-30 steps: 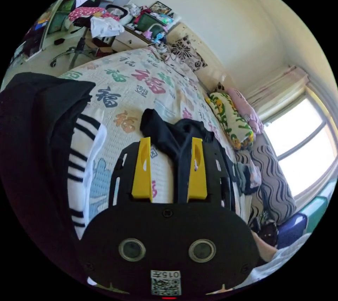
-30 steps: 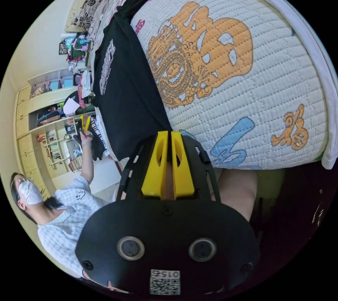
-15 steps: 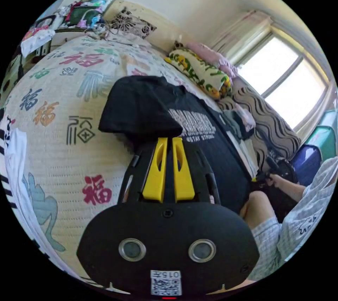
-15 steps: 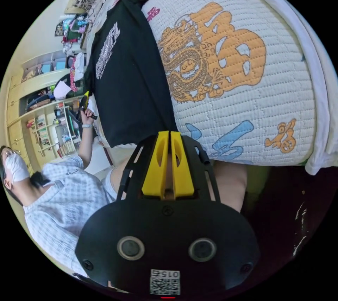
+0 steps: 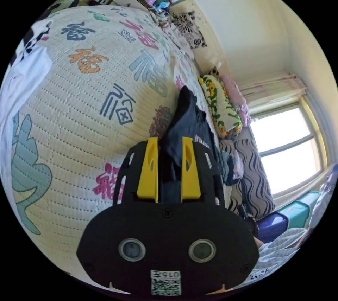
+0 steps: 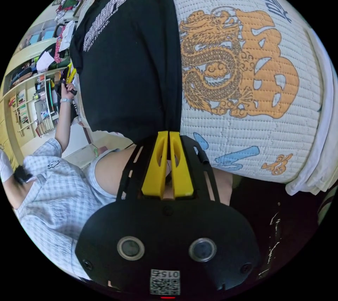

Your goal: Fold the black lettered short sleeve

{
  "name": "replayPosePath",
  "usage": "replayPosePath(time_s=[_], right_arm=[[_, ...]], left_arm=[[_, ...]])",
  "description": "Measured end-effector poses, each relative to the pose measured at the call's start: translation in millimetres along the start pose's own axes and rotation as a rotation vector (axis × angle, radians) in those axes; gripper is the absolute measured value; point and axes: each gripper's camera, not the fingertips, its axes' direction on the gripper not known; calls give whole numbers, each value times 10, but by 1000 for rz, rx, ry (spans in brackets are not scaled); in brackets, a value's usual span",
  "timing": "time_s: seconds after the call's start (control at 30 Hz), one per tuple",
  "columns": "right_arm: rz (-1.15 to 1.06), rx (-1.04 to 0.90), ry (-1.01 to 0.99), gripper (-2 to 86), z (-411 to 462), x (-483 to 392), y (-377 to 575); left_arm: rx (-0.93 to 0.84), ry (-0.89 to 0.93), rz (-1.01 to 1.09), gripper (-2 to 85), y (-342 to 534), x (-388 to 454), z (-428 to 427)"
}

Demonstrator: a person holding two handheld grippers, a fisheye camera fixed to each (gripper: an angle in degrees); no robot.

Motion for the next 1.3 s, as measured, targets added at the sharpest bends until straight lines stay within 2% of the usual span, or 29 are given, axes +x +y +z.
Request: replayPosePath(time_s=[0.07, 0.1, 0.17, 0.3, 0.37, 0.47, 0.57, 0.7, 0.8, 0.87, 0.93, 1.07, 1.13, 1.3], right_arm=[[12, 22, -16, -4, -70, 13, 91], [19, 28, -21, -4, -92, 22, 114], [42, 54, -52, -3, -184, 59, 181], [43, 58, -68, -3, -255, 69, 183], [29, 40, -70, -3, -249, 55, 132], [15, 16, -89, -2, -237, 60, 58], [-2, 11, -96, -1, -324, 67, 54], [5, 69, -80, 6, -551, 120, 149], [-16, 146, -117, 26, -687, 145, 210], [-26, 158, -181, 52, -659, 171, 168], [-29, 142, -233, 48, -588, 172, 90], [-44, 131, -221, -4, -575, 152, -30], [-26, 139, -221, -7, -644, 189, -24], [32, 155, -146, -6, -896, 353, 111]], left_arm=[[166, 30, 9, 14, -53, -80, 19], [181, 5, 24, 10, -98, -69, 29], [205, -151, 149, 0, -407, 56, 62], [333, -404, 263, -2, -996, 181, 56], [319, -645, 302, 2, -1329, 141, 321], [196, -853, 326, 19, -1539, -119, 920], [235, -852, 263, 49, -1431, -449, 1266], [329, -843, 236, 39, -1003, -807, 1435], [186, -633, 316, 40, -461, -1127, 1605], [11, -425, 336, 58, 71, -1420, 1814], [-98, -345, 294, 74, 464, -1660, 1990], [-234, -341, 277, 54, 1154, -2123, 2425], [-267, -399, 339, 10, 1272, -2250, 2576], [-488, -481, 398, 4, 1203, -2592, 3012]])
